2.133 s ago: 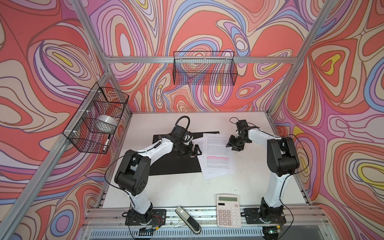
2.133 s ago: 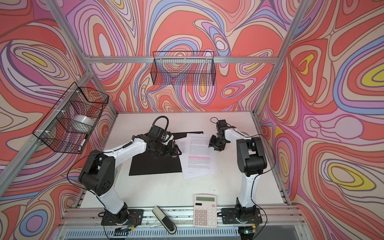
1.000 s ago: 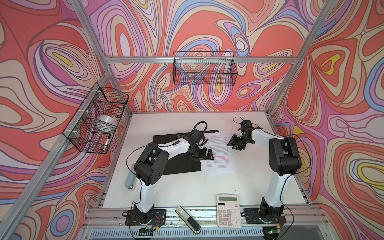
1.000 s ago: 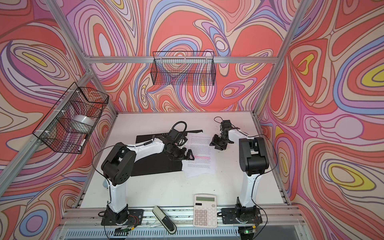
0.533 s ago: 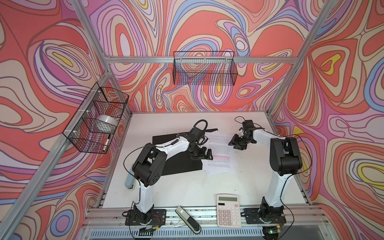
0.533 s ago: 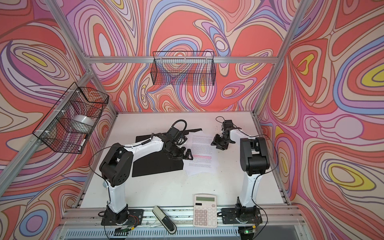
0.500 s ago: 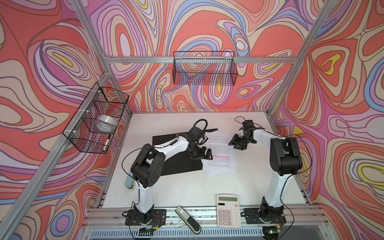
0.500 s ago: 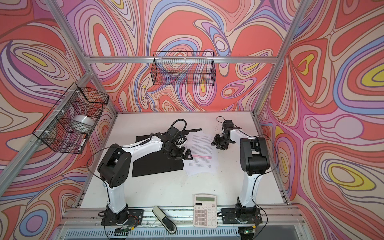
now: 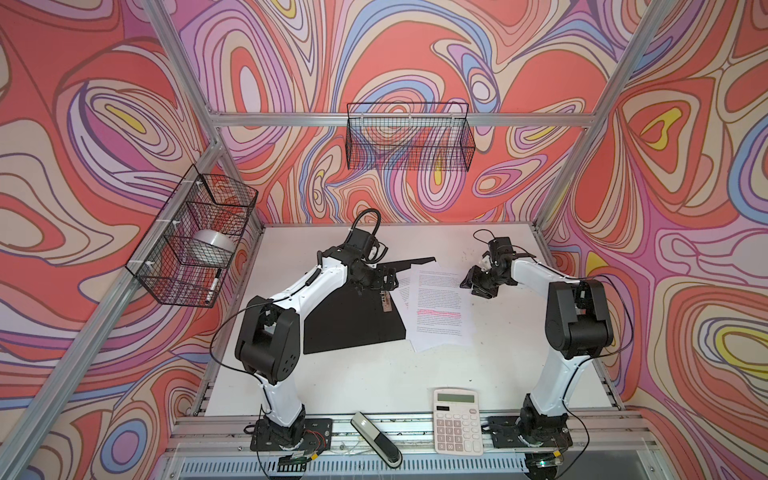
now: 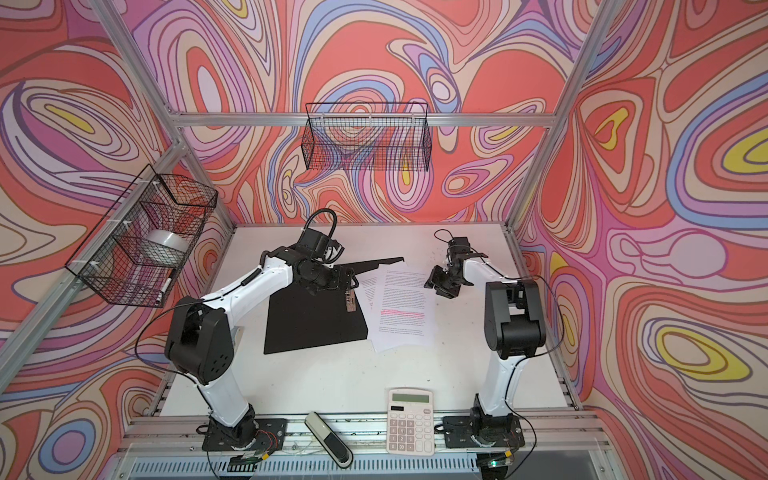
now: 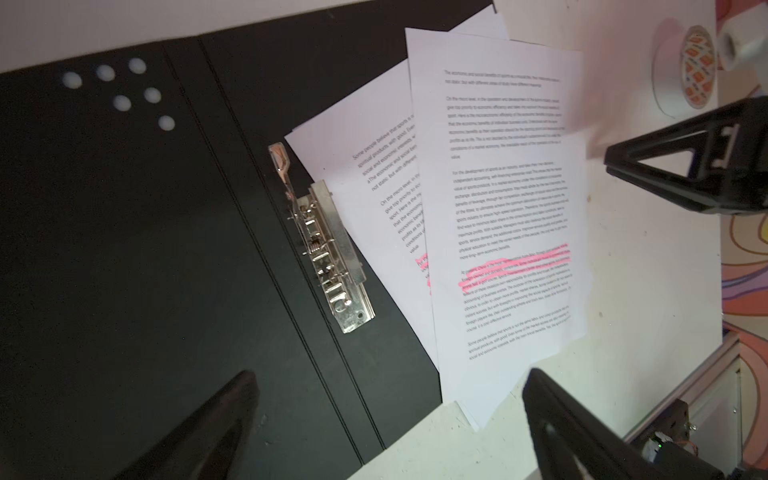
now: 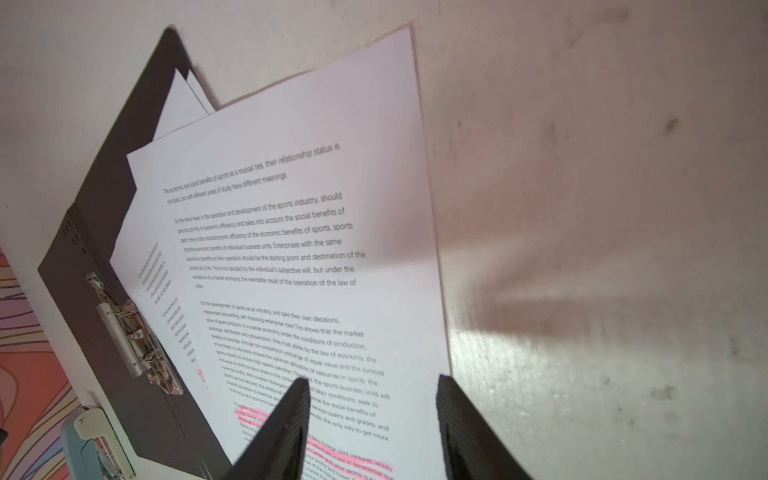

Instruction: Put the files into the folder

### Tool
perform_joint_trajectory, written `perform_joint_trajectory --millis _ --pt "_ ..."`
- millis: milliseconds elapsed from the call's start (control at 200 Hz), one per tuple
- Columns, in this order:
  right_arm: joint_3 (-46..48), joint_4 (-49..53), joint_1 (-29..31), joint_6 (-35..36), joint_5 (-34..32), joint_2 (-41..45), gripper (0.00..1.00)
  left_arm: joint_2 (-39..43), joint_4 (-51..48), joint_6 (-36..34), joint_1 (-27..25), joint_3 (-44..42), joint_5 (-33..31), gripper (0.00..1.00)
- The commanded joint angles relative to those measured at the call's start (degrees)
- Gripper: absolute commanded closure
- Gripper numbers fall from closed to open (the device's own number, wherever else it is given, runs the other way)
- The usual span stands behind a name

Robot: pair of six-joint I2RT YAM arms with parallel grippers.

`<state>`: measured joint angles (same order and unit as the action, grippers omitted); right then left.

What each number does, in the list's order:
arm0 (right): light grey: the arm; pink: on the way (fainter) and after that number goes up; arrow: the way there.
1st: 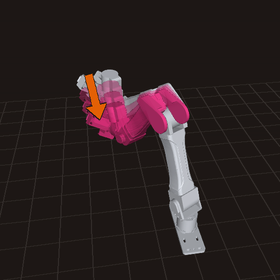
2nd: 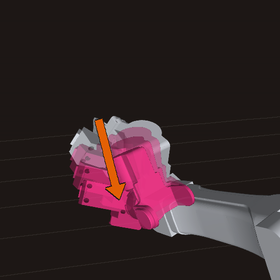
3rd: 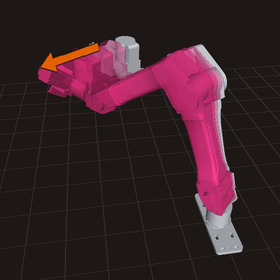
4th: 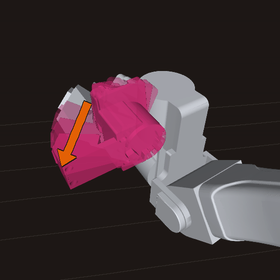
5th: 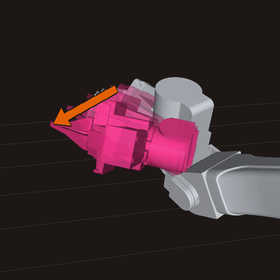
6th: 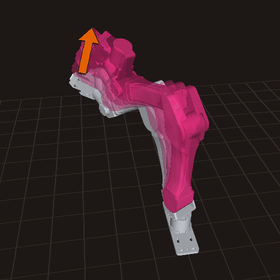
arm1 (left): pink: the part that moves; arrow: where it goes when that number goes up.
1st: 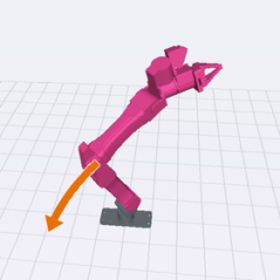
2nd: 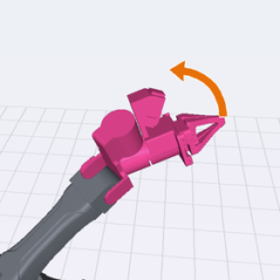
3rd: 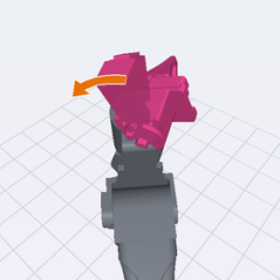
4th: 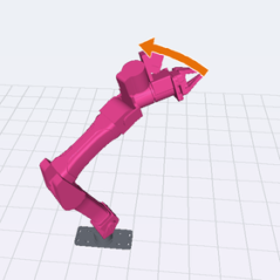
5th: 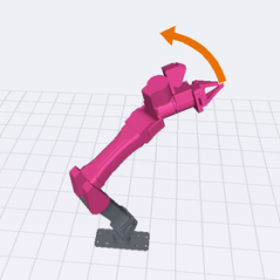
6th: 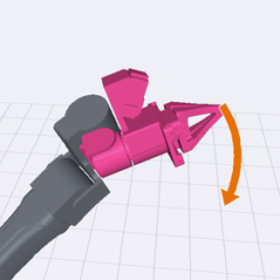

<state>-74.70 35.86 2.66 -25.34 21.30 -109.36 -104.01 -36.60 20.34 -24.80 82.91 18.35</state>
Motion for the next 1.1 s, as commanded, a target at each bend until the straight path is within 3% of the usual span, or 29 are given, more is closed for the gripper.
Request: perform_joint_trajectory --millis 0,250,746,1092 --pt "-0.62 1.91 -0.33 0.69 -4.07 1.32 0.47 -3.75 -1.74 1.51 -0.51 1.33 1.02 0.0" --pt "-0.75 2.25 -0.63 1.78 -5.63 0.19 0.47 -9.78 1.62 2.51 -0.33 3.37 1.58 0.0" --pt "-6.1 3.92 -0.99 6.09 -2.33 -7.9 0.47 -17.08 4.32 3.79 0.43 6.46 6.35 0.0" --pt "-11.34 5.49 -0.9 7.49 6.38 -14.09 0.48 -20.71 5.26 2.25 0.5 9.02 11.85 0.0"
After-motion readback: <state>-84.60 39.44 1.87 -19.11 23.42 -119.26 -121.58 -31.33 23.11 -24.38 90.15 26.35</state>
